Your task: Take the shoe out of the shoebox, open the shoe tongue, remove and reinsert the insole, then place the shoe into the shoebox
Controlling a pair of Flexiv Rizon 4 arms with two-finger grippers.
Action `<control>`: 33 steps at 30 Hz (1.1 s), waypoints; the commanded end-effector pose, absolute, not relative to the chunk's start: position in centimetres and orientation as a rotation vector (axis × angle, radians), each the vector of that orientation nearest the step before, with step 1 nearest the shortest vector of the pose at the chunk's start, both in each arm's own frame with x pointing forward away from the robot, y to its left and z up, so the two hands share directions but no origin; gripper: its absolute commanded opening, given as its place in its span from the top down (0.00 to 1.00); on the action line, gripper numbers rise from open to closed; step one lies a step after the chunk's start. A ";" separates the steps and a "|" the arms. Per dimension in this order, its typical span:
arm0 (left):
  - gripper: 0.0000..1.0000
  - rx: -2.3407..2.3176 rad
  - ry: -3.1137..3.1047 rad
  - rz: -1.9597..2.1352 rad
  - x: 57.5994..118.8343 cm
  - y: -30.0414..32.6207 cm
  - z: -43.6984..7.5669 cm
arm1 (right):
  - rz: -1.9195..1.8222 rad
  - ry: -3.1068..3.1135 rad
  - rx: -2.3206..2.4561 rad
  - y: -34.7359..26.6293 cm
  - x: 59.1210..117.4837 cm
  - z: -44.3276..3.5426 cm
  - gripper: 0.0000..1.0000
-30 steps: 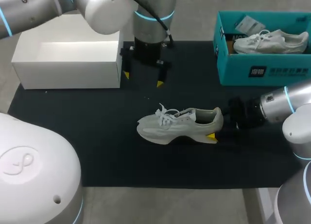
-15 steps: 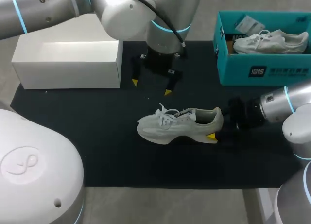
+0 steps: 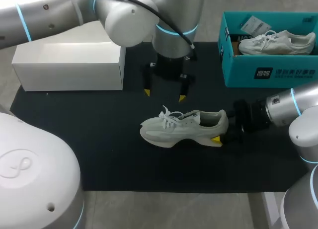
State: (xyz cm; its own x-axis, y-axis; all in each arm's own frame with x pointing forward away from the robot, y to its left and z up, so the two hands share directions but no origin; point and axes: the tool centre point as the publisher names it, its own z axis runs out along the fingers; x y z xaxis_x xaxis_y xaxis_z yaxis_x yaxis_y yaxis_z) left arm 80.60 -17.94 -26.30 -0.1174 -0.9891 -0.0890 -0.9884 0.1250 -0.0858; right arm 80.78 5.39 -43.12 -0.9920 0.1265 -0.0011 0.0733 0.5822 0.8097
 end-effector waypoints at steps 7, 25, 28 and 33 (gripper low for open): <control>0.00 -1.957 2.298 -0.045 78.9 -23.2 -30.3 | 1.396 2.740 0.176 5.6 81.0 -43.7 1.00; 0.00 -1.956 2.313 0.017 80.2 -27.2 -33.9 | 1.396 2.740 0.176 5.6 81.0 -43.7 1.00; 0.00 -1.946 2.300 0.047 79.9 -26.6 -34.4 | 1.396 2.740 0.176 5.6 81.0 -43.7 1.00; 0.00 -1.949 2.253 0.100 79.2 -25.1 -34.9 | 1.396 2.740 0.176 5.6 81.0 -43.7 1.00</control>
State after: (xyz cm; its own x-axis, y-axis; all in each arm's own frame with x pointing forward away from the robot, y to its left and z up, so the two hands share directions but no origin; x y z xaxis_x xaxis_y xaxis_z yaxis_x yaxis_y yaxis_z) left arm 79.52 -25.19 -34.93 -0.1462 -0.9772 -0.1540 -0.9867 0.1553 -0.0489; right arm 80.78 5.40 -43.12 -0.9920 0.1264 -0.0012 0.0732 0.5821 0.8098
